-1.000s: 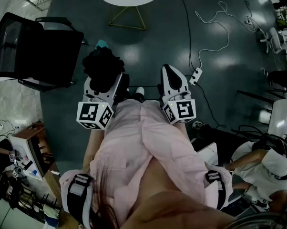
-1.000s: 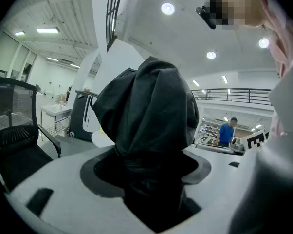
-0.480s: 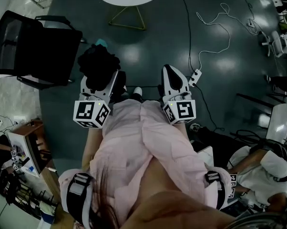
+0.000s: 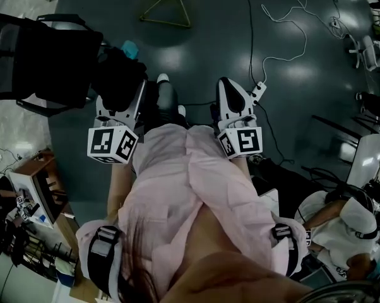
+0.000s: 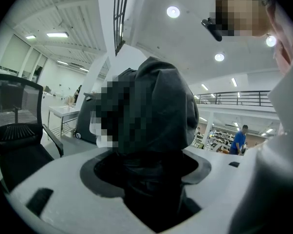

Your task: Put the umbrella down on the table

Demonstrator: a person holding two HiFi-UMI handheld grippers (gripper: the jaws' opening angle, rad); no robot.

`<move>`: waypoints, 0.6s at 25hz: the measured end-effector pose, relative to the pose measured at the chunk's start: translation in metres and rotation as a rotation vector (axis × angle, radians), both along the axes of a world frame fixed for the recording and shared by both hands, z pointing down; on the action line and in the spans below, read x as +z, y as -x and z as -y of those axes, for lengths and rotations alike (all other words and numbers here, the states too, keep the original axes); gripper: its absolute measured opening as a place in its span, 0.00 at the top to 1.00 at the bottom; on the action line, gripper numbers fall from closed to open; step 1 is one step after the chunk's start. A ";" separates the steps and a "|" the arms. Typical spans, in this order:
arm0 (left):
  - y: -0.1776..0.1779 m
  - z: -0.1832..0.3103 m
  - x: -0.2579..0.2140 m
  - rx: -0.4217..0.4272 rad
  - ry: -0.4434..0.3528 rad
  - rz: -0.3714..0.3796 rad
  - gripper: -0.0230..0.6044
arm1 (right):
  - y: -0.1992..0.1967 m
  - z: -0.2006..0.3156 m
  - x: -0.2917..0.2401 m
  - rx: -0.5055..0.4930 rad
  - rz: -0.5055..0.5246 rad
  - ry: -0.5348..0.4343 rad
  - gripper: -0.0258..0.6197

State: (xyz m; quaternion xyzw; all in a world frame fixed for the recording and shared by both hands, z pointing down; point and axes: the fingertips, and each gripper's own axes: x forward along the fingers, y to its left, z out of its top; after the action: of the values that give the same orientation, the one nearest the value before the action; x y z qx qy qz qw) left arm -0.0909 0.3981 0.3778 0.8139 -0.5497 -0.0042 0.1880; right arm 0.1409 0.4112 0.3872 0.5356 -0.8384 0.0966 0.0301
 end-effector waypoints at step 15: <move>0.036 0.173 -0.022 0.122 -0.019 0.007 0.46 | 0.061 0.172 -0.028 0.059 0.035 -0.029 0.91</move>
State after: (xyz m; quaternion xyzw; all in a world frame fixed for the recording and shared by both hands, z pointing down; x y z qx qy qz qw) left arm -0.1273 0.2247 0.3558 0.8476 -0.4996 0.0047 0.1785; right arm 0.0800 0.2388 0.3589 0.5589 -0.8238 0.0948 0.0048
